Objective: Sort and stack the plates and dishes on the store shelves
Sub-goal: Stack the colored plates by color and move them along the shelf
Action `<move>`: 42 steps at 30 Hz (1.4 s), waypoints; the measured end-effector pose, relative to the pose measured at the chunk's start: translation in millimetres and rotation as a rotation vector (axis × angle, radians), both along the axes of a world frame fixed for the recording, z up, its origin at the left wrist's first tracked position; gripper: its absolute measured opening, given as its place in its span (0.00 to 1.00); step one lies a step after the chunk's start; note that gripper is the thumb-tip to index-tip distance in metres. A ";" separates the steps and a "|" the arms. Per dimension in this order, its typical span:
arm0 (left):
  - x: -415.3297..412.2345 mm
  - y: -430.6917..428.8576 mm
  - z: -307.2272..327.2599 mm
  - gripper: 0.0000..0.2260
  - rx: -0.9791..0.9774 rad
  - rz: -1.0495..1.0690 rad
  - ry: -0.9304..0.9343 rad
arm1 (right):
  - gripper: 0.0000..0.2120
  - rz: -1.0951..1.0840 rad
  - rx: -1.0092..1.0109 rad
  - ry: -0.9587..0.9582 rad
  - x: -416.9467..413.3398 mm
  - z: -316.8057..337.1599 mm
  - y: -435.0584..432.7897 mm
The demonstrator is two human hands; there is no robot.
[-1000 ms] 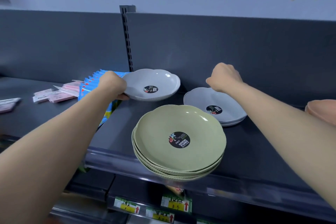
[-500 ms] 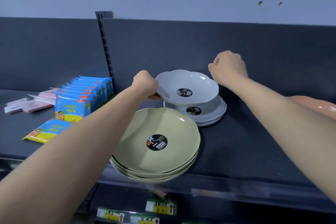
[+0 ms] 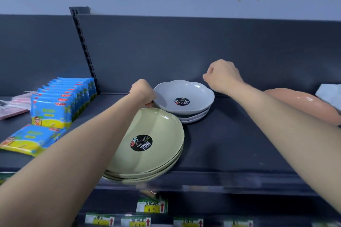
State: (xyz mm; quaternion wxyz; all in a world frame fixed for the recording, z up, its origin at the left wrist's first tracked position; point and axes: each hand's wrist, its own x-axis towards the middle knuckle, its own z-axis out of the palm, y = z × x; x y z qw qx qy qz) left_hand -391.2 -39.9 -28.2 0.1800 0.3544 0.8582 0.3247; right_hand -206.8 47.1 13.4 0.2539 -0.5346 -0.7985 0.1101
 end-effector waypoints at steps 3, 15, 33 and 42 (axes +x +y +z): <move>-1.2 -5.1 3.1 0.19 -0.026 -0.012 0.083 | 0.12 0.067 -0.031 -0.021 -1.4 -3.5 -3.3; -6.3 -41.2 27.4 0.06 0.024 -0.061 0.188 | 0.14 0.267 -0.060 -0.089 -6.9 -6.9 -19.7; 15.5 -162.4 8.6 0.10 -0.374 0.213 0.348 | 0.19 0.531 -0.169 -0.354 -24.4 -32.3 -78.7; -4.4 -176.4 -5.2 0.09 -0.175 0.181 -0.163 | 0.18 0.384 -0.181 -0.354 -25.4 -28.4 -99.2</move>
